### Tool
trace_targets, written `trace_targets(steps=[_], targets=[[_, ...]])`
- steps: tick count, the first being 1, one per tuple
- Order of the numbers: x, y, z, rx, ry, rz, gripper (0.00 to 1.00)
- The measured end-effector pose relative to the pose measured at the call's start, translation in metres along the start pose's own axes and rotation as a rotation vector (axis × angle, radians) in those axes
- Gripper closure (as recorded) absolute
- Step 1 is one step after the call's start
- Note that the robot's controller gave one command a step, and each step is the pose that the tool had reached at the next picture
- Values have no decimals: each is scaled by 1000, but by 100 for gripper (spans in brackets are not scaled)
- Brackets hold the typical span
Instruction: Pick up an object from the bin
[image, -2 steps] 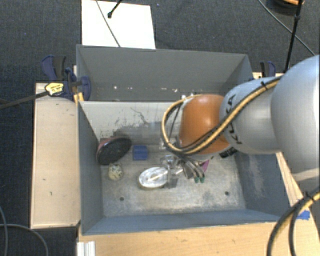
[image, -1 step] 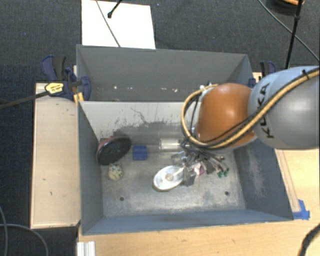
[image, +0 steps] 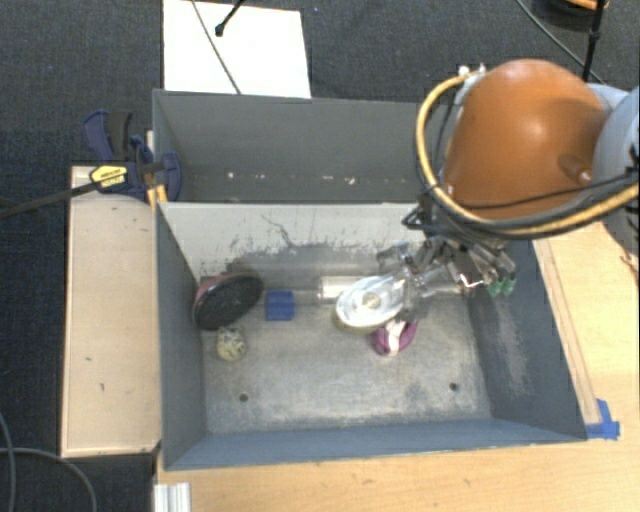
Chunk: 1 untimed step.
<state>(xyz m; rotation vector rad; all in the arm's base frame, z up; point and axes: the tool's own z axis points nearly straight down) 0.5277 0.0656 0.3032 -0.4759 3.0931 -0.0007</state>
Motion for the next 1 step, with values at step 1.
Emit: trace_targets(steps=[1], targets=[[-40,-19,-8,-1,5,-151,100]])
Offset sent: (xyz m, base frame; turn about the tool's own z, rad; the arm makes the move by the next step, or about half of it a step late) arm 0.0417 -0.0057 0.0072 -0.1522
